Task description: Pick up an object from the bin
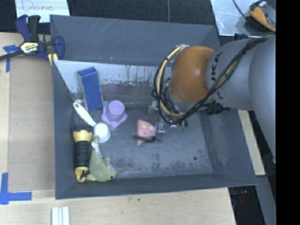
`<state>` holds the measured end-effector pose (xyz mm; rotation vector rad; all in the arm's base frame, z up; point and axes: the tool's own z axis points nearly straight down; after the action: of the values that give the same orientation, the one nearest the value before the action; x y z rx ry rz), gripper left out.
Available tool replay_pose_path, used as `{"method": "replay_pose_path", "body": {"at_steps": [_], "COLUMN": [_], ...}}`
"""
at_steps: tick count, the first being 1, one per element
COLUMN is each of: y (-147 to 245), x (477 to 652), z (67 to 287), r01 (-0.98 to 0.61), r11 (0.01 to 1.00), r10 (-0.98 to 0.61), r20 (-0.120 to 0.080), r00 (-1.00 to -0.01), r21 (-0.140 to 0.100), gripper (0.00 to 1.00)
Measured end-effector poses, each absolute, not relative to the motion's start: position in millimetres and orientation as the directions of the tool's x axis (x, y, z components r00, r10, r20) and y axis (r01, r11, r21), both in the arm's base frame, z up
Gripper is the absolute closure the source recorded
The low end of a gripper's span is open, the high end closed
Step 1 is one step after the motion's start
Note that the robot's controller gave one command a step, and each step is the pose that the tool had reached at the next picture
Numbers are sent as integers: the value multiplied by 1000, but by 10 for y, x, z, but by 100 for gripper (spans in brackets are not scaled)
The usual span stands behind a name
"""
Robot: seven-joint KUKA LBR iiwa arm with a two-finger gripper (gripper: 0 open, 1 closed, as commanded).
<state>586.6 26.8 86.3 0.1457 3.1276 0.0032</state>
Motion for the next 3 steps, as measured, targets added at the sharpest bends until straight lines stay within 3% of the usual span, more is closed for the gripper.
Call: {"method": "replay_pose_path", "body": {"at_steps": [1,2,3], "y": [47,491,567], "x": [6024,5965,5900], "z": [786,741,756], "r01": [-33,297,313], "r11": [999,955,950], "r10": [-33,297,313], "r20": [-16,-21,-20], "r00": [-999,-955,-950], "r21": [2,10,7], "gripper": [0,0,0]}}
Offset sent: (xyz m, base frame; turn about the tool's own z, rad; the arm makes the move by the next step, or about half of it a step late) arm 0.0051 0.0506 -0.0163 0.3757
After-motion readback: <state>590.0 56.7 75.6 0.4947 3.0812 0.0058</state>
